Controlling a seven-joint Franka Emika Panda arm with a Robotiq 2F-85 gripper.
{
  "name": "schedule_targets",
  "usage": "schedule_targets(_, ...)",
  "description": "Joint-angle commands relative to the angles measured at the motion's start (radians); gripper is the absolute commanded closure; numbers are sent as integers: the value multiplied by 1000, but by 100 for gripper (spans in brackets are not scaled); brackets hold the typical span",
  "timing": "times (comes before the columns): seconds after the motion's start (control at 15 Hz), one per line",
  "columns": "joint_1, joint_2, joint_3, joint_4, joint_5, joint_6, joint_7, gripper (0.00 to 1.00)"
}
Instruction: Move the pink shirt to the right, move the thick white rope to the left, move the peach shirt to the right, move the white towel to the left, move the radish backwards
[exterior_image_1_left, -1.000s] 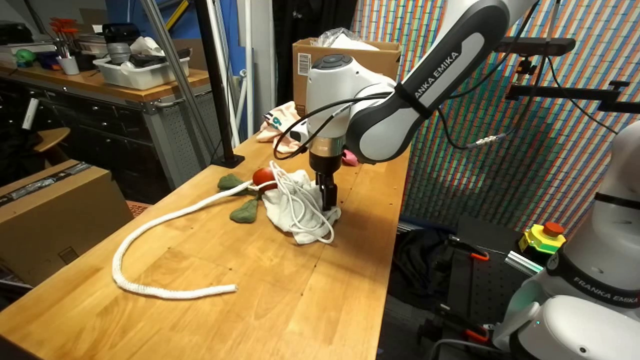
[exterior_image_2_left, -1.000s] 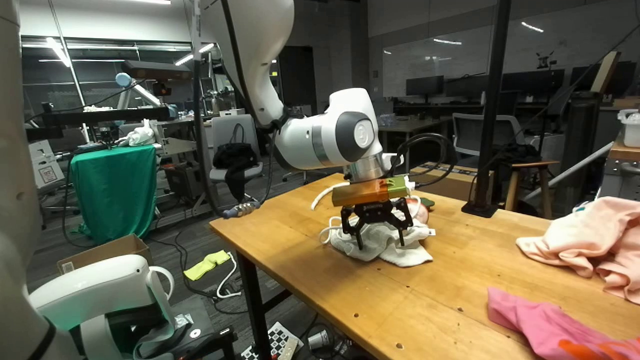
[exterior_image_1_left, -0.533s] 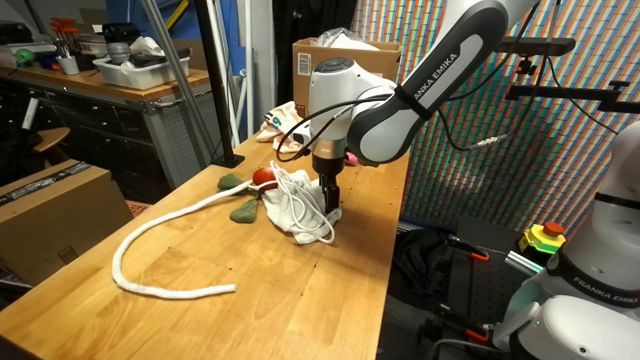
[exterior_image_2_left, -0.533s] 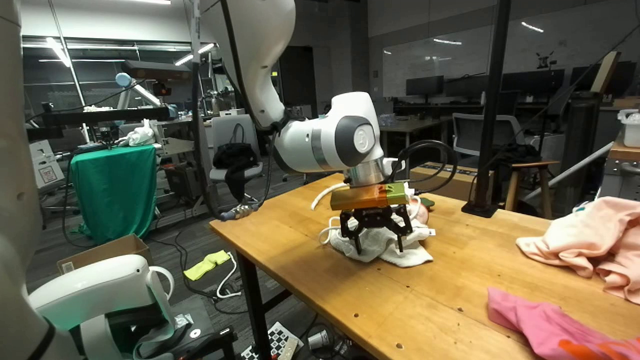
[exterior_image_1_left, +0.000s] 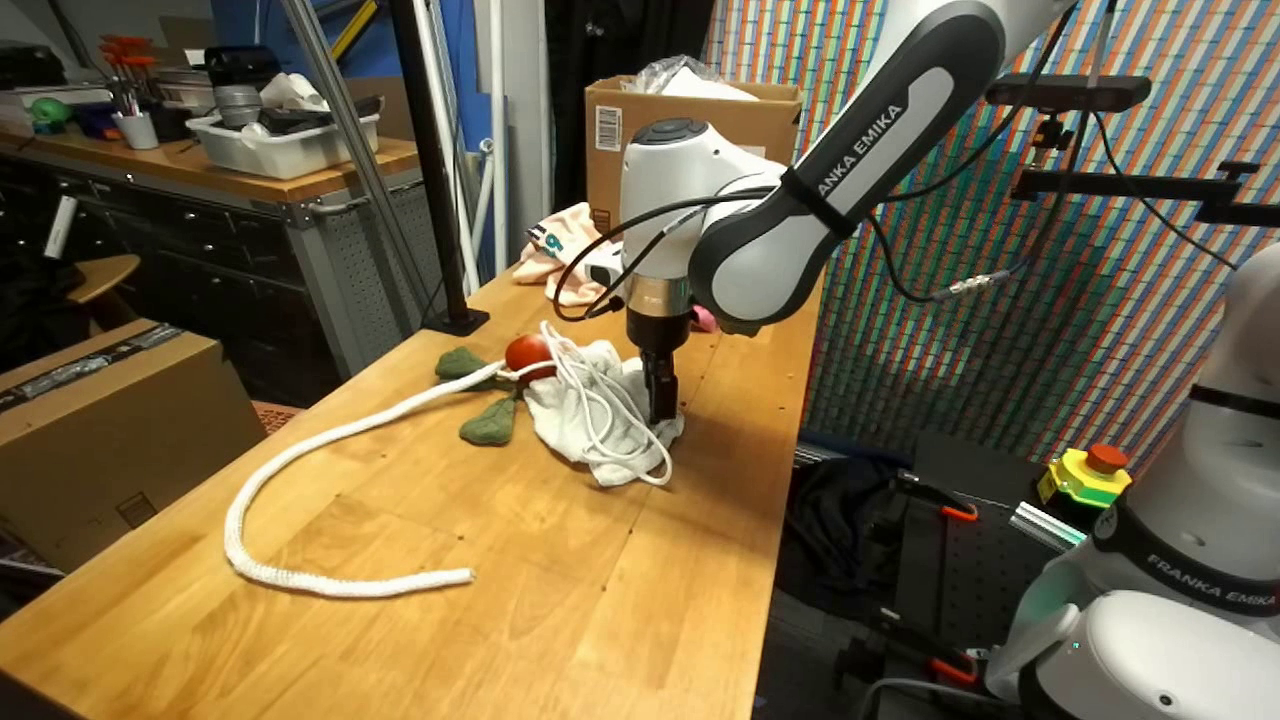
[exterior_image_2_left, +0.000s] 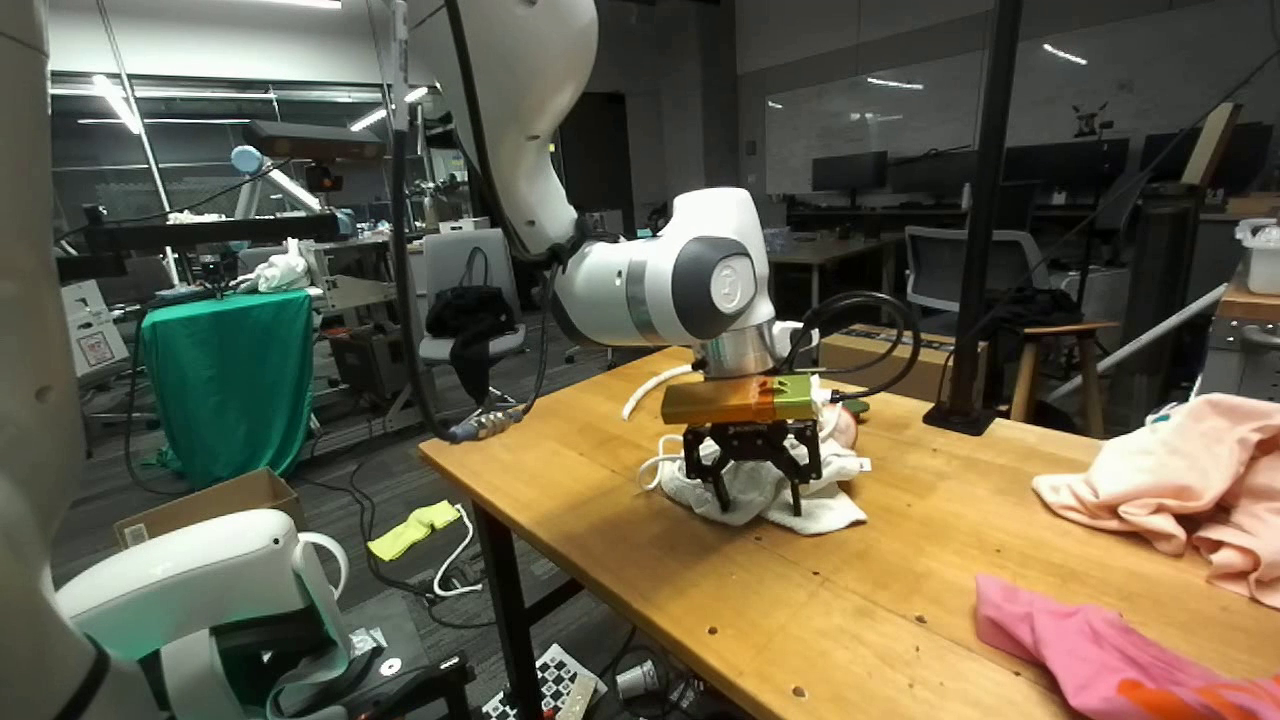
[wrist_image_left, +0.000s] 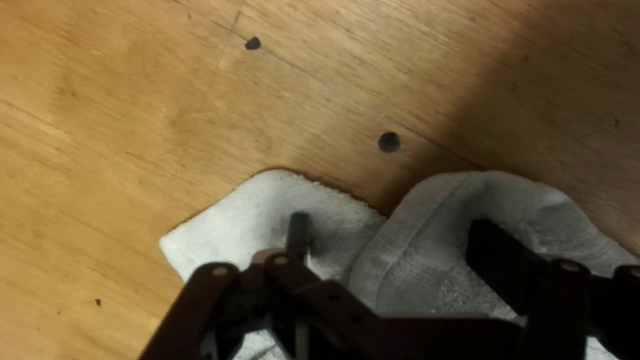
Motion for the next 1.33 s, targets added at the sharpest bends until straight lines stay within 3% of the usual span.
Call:
schedule_targets(0.0, -17, 4, 9, 14, 33, -3, -19, 46)
schedule_targets(0.33, -15, -25, -4, 16, 14, -8, 15, 87)
schedule_targets(0.53, -18, -74, -26, 6, -9, 28, 66, 97)
schedule_targets(0.8, -28, -154, -75, -5, -59, 71, 160, 92)
schedule_targets(1.27, -66, -266, -139, -15, -296, 88, 426, 92)
